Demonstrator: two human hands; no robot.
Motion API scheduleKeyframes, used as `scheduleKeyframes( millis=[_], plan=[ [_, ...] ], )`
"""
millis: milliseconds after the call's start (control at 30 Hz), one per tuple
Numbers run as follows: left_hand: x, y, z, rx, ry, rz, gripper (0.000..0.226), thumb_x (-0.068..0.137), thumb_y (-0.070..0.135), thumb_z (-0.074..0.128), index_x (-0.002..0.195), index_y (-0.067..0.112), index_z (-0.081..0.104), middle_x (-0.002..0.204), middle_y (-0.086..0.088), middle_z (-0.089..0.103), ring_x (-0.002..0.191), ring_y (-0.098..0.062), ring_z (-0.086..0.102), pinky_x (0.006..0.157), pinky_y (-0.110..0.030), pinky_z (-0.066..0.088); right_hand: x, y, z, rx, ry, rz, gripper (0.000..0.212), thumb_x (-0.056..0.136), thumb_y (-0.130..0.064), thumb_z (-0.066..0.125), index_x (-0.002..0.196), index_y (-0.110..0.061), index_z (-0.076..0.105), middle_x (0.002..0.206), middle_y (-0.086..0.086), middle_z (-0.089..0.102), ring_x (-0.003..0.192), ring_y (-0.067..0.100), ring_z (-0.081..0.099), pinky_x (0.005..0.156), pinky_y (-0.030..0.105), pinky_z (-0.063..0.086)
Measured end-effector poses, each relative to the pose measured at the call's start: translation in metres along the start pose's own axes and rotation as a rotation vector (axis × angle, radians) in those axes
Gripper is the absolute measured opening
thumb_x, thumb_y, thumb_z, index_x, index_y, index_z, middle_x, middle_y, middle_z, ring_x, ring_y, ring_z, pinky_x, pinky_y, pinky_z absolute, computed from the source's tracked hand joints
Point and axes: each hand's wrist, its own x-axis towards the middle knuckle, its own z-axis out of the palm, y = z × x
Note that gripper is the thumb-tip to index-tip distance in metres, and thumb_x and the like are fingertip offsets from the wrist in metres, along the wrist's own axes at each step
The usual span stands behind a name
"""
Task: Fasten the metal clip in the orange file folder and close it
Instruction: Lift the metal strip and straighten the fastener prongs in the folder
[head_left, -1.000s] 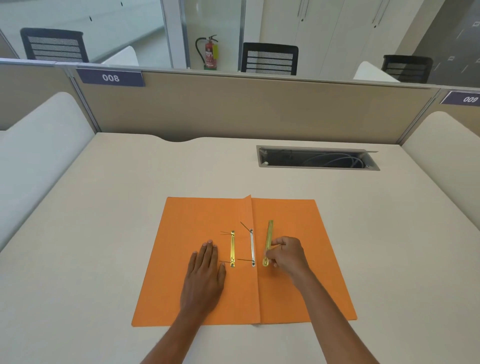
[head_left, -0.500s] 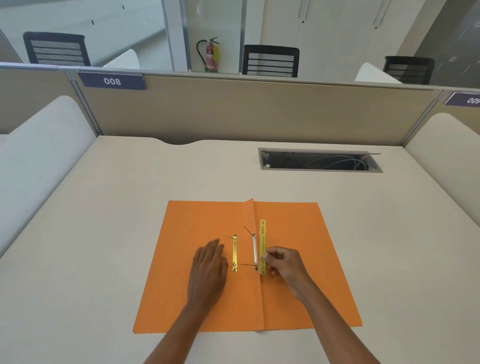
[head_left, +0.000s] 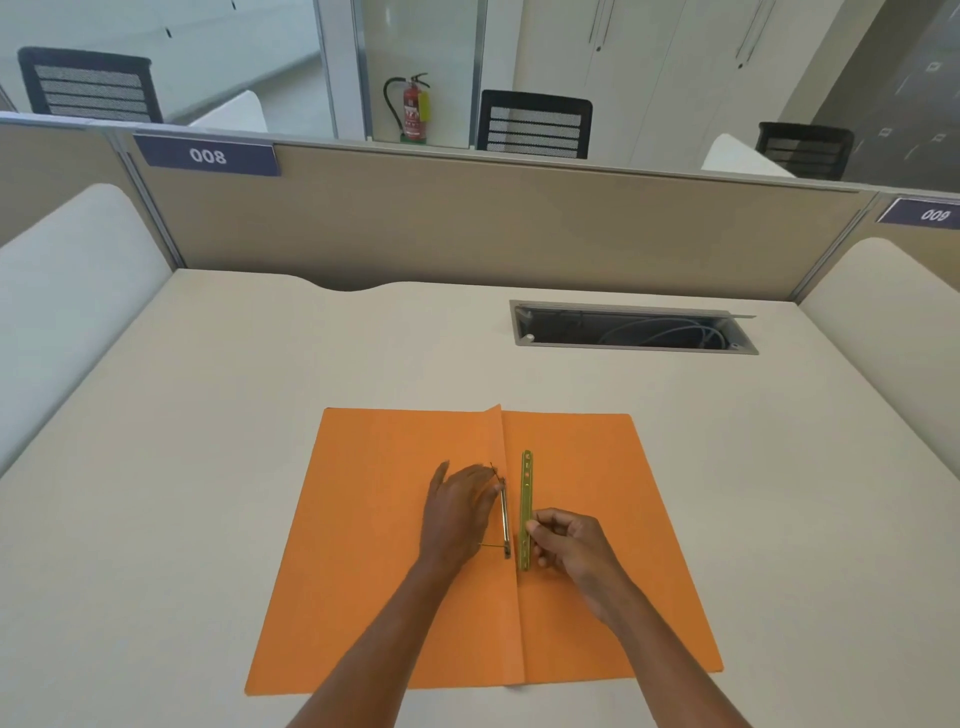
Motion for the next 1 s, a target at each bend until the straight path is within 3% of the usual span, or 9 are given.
scheduleKeyframes(
  millis=[100,200,300,433,633,833,1000],
  plan=[
    [0.009,0.006,0.003,-0.074,0.027,-0.007,0.018,0.095,0.021,0.057,0.104,0.015,0.072,0.104,0.0,0.075,0.1,-0.015,0.066,0.11,-0.038,0.033,0.002,0.001,0.0,0.02,-0.005,0.013,0.012,0.088,-0.007,0.067,0.094,0.0,0.074,0.075,0.007,0.065,0.062,0.013,0.055,0.056,0.023,0.049],
    [0.014,0.01,0.001,-0.156,0.023,-0.039,0.014,0.092,0.017,0.061,0.096,0.015,0.074,0.093,-0.001,0.077,0.084,-0.02,0.068,0.079,-0.032,0.052,0.002,0.0,0.0,0.028,-0.004,0.009,0.011,0.088,-0.007,0.068,0.093,-0.001,0.074,0.072,0.006,0.064,0.062,0.014,0.055,0.055,0.024,0.049],
    [0.014,0.005,0.002,-0.139,-0.016,0.014,0.014,0.092,0.017,0.059,0.093,0.017,0.073,0.084,-0.001,0.075,0.073,-0.021,0.067,0.062,-0.034,0.052,0.004,-0.003,0.0,0.044,0.022,-0.003,0.01,0.087,-0.01,0.069,0.092,-0.004,0.075,0.072,0.007,0.063,0.061,0.014,0.055,0.054,0.024,0.047],
    [0.008,0.005,0.006,-0.068,0.0,0.092,0.019,0.09,0.017,0.054,0.096,0.017,0.072,0.08,-0.002,0.073,0.069,-0.024,0.063,0.061,-0.034,0.049,0.007,-0.014,0.006,0.052,0.014,-0.057,0.01,0.088,-0.01,0.068,0.09,-0.006,0.076,0.068,0.0,0.066,0.059,0.009,0.055,0.056,0.018,0.047],
    [0.007,0.002,0.007,-0.014,0.017,0.101,0.021,0.087,0.019,0.049,0.088,0.017,0.069,0.071,-0.001,0.068,0.061,-0.023,0.056,0.054,-0.035,0.046,0.008,-0.022,0.012,-0.005,-0.033,-0.039,0.009,0.087,-0.009,0.069,0.089,-0.004,0.076,0.067,-0.001,0.066,0.06,0.009,0.054,0.062,0.022,0.048],
    [0.007,0.003,0.006,-0.024,0.038,0.096,0.02,0.086,0.012,0.053,0.094,0.019,0.071,0.071,0.001,0.07,0.06,-0.021,0.059,0.058,-0.028,0.042,0.004,-0.018,0.006,-0.012,-0.032,-0.003,0.008,0.087,-0.009,0.069,0.085,-0.007,0.076,0.062,-0.005,0.065,0.056,0.008,0.054,0.06,0.02,0.05],
    [0.006,0.003,0.007,-0.015,0.03,0.091,0.018,0.086,0.011,0.054,0.091,0.018,0.07,0.072,0.0,0.069,0.061,-0.025,0.058,0.06,-0.03,0.043,0.003,-0.016,0.004,-0.023,-0.048,0.01,0.013,0.088,-0.009,0.068,0.092,0.003,0.073,0.071,0.004,0.062,0.06,0.01,0.052,0.061,0.02,0.048]
  ],
)
